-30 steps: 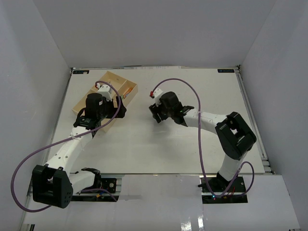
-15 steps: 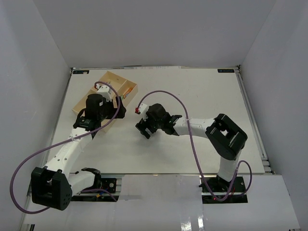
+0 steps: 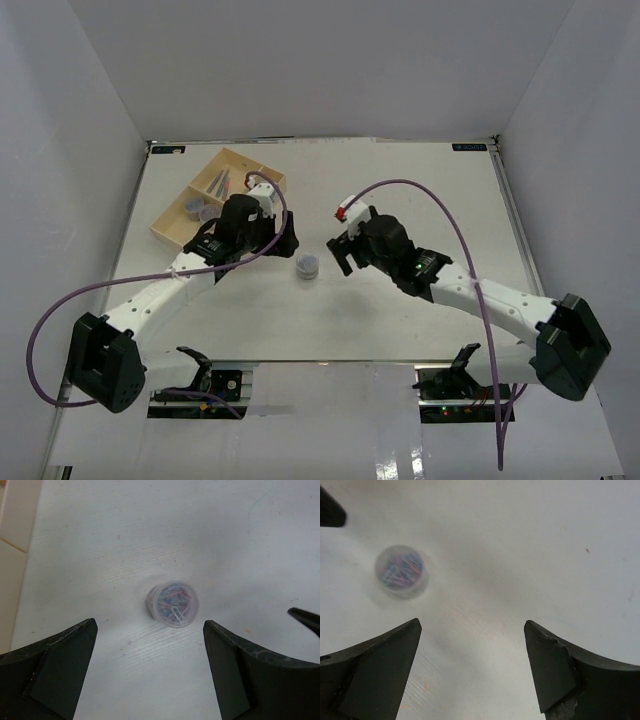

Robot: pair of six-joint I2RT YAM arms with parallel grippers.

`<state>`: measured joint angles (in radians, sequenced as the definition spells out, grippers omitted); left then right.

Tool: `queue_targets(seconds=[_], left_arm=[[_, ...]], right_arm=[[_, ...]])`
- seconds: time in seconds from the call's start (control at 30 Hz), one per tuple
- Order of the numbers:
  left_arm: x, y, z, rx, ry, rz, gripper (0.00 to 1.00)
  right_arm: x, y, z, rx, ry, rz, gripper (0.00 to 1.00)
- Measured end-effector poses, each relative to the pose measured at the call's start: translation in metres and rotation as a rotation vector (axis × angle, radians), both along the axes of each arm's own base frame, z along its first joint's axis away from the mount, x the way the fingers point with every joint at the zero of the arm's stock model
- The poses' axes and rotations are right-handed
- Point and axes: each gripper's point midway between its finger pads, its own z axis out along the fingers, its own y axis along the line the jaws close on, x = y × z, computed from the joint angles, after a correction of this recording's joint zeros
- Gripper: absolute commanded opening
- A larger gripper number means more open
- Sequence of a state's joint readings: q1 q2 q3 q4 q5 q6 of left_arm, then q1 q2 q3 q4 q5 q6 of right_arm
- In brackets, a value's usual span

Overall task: Sort the stationery into containers
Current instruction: Move the stationery to the storage box, then pick up the stationery from the center of the board.

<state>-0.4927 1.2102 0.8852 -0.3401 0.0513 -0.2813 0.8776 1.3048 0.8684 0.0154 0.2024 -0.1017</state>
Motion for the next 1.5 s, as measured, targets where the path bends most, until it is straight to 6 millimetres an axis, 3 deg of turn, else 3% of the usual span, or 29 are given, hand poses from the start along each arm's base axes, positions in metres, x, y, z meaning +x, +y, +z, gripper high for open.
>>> queue_targets(seconds=[0.2, 0.27, 0.37, 0.93, 1.33, 1.5], left_arm=[[-0.006, -0.04, -0.02, 0.065, 0.05, -0.078, 0.98], [-0.01, -0.048, -0.031, 0.095, 0.075, -0.098, 0.98], [-0.015, -0.056, -0.046, 0.139, 0.114, -0.118, 0.98], [-0.01, -0.071, -0.099, 0.324, 0.253, -0.115, 0.95], [-0.005, -0.07, -0.1, 0.352, 0.255, -0.09, 0.52], [-0.006, -0.062, -0.099, 0.38, 0.256, -0.068, 0.48]], right_arm=[[-0.007, -0.112, -0.029, -0.005, 0.029, -0.331, 0.9], [-0.012, -0.141, -0.036, 0.018, 0.04, -0.422, 0.9], [-0.017, -0.164, -0.036, 0.073, 0.029, -0.502, 0.9], [-0.02, -0.172, -0.039, 0.11, 0.035, -0.542, 0.9], [-0.02, -0.17, -0.039, 0.115, 0.041, -0.533, 0.9], [-0.021, -0.17, -0.038, 0.118, 0.04, -0.531, 0.9]])
